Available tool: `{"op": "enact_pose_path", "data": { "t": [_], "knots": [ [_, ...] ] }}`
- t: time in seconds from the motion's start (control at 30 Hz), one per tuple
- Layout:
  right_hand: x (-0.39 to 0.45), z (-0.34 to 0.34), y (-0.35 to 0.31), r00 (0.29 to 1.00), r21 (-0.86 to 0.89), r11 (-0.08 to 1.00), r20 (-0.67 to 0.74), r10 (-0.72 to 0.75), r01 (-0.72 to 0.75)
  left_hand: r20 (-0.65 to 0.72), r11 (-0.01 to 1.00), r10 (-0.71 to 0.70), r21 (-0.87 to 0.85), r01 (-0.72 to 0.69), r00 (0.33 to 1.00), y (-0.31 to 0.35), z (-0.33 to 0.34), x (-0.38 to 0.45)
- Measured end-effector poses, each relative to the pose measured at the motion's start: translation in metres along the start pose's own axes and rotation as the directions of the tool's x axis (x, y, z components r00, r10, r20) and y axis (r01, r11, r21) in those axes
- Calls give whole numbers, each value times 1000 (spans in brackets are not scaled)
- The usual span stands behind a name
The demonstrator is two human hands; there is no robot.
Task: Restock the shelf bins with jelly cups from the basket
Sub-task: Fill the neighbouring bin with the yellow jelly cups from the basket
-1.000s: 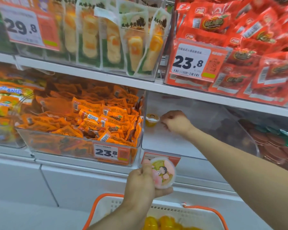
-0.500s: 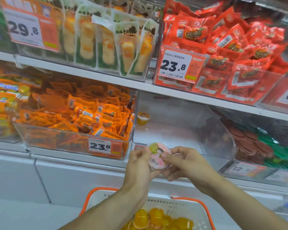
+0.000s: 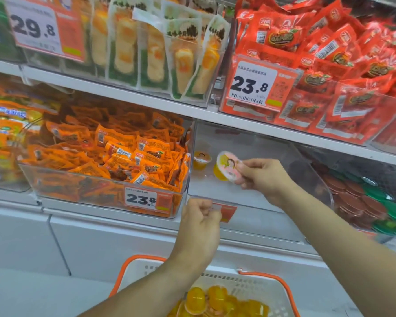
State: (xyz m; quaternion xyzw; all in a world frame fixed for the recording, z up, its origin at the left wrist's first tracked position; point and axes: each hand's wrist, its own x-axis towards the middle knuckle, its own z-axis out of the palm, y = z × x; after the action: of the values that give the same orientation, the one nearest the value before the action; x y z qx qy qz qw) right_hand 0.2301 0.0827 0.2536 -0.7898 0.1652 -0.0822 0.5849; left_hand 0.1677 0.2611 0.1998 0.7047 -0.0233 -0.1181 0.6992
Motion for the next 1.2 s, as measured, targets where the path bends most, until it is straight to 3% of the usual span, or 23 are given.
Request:
{"op": "enact_pose_path", "data": {
  "t": [0.1,0.23,0.8,1.07,1.2],
  "knots": [
    [41,22,8,986,-40,987,61,155,-153,11,998,-61,1,61,998,-5,-3,5],
    [69,58,31,957,-229,937,64,284,-263,-3,995,-103,-1,103,995,-13,-6,15],
    [99,92,46,962,-182,949,-141,234,-257,51,993,-76,93,71,996,-20,-5,19],
    [96,89,44,963,-130,958,-125,239,-255,60,990,-90,110,83,994,-25,-6,20],
    [90,75,37,968,-249,937,-111,224,-245,64,989,-99,118,91,993,-31,-8,23]
  ]
}}
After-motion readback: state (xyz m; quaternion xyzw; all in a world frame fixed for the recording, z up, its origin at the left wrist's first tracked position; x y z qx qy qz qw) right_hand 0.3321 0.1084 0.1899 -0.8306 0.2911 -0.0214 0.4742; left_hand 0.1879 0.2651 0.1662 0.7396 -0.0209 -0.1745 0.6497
